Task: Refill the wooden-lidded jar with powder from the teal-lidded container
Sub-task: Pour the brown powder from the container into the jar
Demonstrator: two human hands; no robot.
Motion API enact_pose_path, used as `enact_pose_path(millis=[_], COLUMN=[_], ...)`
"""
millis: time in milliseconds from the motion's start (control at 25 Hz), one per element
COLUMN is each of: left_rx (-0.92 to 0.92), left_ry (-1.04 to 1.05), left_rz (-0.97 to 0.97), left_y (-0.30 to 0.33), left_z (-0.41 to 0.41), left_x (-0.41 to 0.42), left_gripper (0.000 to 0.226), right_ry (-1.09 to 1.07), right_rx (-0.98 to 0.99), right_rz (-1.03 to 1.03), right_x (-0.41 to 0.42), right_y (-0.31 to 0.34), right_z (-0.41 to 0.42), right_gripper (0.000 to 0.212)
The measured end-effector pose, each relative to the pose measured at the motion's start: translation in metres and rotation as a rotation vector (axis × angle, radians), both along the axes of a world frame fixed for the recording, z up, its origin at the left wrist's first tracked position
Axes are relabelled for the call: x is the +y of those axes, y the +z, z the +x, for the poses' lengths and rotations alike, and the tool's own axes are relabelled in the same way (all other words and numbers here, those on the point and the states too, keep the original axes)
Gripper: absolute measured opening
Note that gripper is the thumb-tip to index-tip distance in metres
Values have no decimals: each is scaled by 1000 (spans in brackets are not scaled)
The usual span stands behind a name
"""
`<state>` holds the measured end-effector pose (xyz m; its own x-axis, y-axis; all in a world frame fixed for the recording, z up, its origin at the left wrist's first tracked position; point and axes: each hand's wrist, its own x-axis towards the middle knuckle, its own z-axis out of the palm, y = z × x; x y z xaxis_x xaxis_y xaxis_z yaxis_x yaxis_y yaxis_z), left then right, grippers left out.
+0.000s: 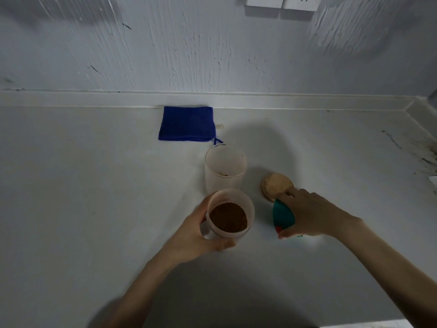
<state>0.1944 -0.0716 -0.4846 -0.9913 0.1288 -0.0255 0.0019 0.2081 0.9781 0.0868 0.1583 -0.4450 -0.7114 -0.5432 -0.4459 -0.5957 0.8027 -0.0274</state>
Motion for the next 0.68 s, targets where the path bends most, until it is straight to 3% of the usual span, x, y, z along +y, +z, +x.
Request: enact_pose_path(millis=[320,680], left_rx=[-11,-13], left_ry=[19,24], left_rz=[2,3], left_y=[-2,-1], left_z=[0,2], left_x=[2,3], left_gripper=[72,72], right_ry=[116,126], right_rx=[82,73], right_rz=[-61,-67], right_x=[-30,-31], right_y=[-14,-36], right_z=[2,6], right_gripper=[106,89])
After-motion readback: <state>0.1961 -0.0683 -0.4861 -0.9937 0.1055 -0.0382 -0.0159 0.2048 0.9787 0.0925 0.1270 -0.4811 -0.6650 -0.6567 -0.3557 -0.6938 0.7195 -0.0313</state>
